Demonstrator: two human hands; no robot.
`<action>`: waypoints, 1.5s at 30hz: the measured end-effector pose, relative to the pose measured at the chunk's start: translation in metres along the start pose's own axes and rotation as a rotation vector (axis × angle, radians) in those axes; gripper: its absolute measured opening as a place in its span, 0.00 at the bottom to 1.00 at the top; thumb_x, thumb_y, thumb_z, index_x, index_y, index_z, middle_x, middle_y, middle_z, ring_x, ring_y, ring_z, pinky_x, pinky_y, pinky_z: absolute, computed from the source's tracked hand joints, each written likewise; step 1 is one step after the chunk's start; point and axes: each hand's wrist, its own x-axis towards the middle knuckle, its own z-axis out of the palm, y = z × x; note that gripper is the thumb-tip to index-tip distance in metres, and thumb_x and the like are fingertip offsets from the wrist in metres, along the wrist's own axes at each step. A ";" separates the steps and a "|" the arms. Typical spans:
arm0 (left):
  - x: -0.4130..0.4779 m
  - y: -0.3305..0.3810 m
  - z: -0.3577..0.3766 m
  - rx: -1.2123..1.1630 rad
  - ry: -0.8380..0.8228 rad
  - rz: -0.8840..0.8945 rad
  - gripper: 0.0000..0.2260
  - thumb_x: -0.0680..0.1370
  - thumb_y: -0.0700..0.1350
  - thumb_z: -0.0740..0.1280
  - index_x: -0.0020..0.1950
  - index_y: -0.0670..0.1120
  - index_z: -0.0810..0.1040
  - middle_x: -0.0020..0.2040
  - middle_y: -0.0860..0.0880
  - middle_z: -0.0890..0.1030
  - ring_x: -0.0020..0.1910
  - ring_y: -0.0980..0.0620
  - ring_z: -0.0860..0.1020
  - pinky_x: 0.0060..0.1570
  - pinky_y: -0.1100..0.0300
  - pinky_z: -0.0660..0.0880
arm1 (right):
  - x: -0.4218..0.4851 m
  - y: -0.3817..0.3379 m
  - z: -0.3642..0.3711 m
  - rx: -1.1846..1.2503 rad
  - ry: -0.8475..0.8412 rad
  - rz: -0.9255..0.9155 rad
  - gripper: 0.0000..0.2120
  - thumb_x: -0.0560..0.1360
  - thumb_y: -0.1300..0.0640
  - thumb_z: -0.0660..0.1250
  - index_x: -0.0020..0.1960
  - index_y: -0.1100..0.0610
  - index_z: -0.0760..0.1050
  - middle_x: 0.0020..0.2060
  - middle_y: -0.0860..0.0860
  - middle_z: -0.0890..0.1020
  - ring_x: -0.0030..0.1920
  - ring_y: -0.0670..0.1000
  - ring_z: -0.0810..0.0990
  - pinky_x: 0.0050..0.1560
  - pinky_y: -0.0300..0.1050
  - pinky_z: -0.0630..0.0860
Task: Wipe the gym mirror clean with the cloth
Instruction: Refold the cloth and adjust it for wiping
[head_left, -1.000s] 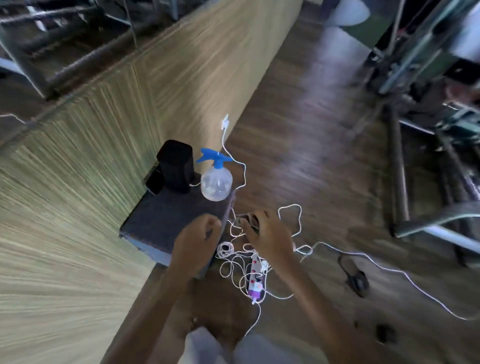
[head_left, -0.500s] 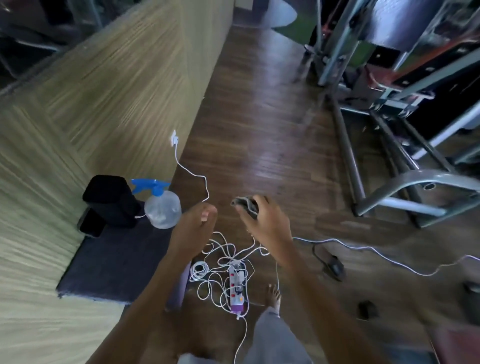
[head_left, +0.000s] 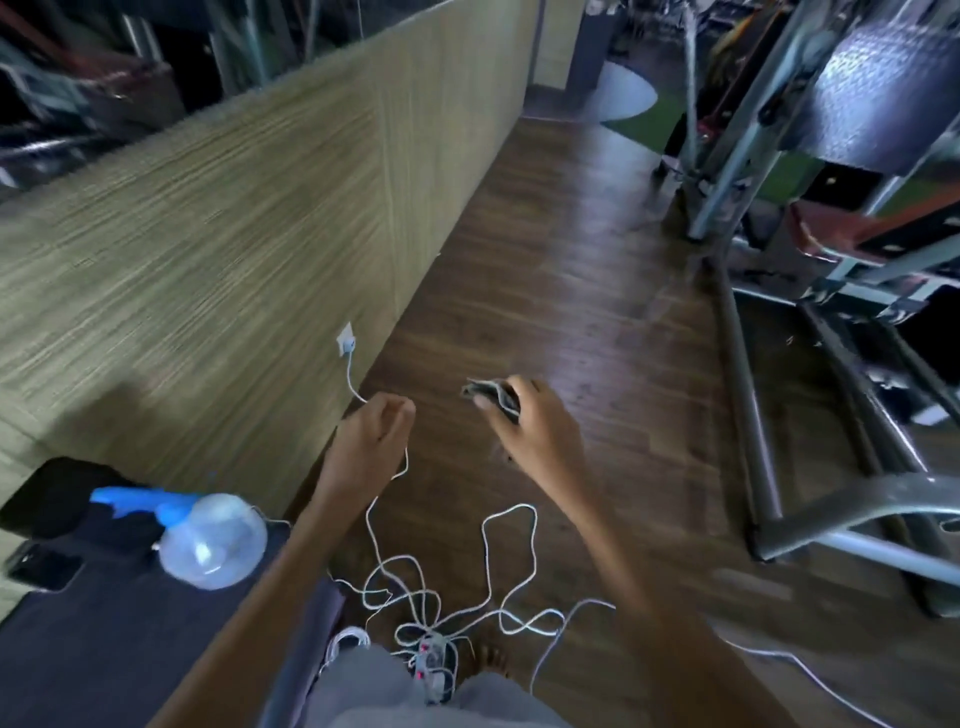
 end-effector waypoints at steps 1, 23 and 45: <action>0.010 0.007 0.007 -0.016 0.010 -0.016 0.05 0.82 0.45 0.65 0.48 0.49 0.78 0.36 0.59 0.77 0.37 0.55 0.77 0.41 0.61 0.68 | 0.014 0.010 -0.004 -0.005 -0.004 -0.001 0.16 0.78 0.44 0.67 0.51 0.57 0.77 0.43 0.51 0.74 0.47 0.56 0.78 0.36 0.42 0.58; 0.362 -0.031 -0.008 -0.010 0.252 -0.150 0.15 0.81 0.57 0.62 0.56 0.46 0.79 0.49 0.49 0.84 0.52 0.45 0.82 0.51 0.49 0.76 | 0.395 0.026 0.127 0.013 -0.079 -0.270 0.24 0.77 0.35 0.55 0.54 0.52 0.78 0.45 0.48 0.77 0.43 0.51 0.78 0.34 0.48 0.74; 0.712 0.101 -0.162 0.800 0.993 0.364 0.11 0.79 0.49 0.63 0.50 0.46 0.83 0.48 0.53 0.83 0.50 0.51 0.79 0.59 0.54 0.69 | 0.827 -0.148 0.198 0.660 0.170 -0.840 0.15 0.76 0.43 0.66 0.52 0.54 0.78 0.45 0.50 0.76 0.41 0.51 0.80 0.40 0.41 0.77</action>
